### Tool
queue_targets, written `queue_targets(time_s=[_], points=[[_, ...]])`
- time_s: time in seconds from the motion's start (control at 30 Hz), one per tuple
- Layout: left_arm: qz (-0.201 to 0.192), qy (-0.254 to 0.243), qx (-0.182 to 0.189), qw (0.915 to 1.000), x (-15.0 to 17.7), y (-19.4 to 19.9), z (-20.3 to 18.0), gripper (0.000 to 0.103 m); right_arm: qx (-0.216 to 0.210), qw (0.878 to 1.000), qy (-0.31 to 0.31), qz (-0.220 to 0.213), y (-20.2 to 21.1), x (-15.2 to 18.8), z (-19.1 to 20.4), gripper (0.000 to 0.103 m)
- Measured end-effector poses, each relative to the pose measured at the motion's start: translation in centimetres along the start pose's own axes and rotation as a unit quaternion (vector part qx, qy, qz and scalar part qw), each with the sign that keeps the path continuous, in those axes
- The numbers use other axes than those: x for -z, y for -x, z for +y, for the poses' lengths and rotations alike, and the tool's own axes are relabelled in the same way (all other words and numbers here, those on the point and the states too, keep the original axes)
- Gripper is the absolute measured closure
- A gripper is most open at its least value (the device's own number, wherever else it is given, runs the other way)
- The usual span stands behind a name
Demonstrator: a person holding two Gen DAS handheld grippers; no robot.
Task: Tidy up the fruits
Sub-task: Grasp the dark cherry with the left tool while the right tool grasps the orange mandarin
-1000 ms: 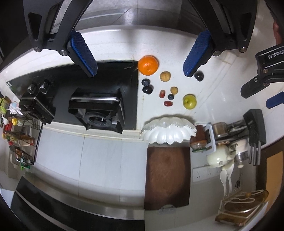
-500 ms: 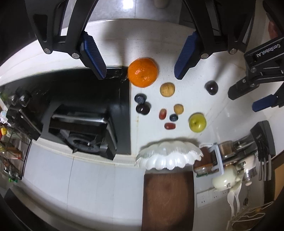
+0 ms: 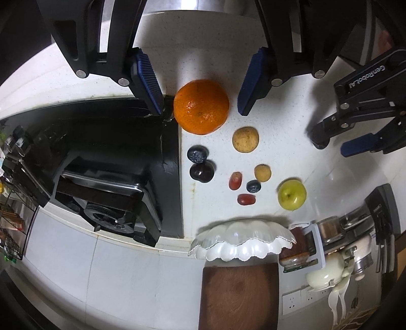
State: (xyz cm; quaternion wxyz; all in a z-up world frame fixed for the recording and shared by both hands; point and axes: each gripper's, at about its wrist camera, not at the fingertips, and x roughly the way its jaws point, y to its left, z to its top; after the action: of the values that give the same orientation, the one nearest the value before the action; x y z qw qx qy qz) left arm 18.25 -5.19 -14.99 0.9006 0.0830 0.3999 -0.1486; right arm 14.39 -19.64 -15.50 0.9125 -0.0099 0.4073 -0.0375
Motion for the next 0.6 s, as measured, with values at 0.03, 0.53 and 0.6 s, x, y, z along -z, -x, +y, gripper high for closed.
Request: queue_targets(time_s=[0.03, 0.53, 0.6], points=[[0.001, 0.000, 0.001, 1.0000, 0.0, -0.1, -0.1, 0.050, 0.000, 1.000, 0.001, 0.001, -0.1, 0.0, 0.0, 0.045], [0.022, 0.013, 0.030, 0.9992, 0.0, -1.2, 0.0, 0.074, -0.006, 1.000, -0.007, 0.010, -0.5, -0.3, -0.1, 0.058], [0.019, 0.014, 0.030, 0.9993, 0.0, -1.0, 0.0, 0.074, -0.003, 1.000, -0.010, 0.006, -0.3, -0.4, -0.2, 0.058]])
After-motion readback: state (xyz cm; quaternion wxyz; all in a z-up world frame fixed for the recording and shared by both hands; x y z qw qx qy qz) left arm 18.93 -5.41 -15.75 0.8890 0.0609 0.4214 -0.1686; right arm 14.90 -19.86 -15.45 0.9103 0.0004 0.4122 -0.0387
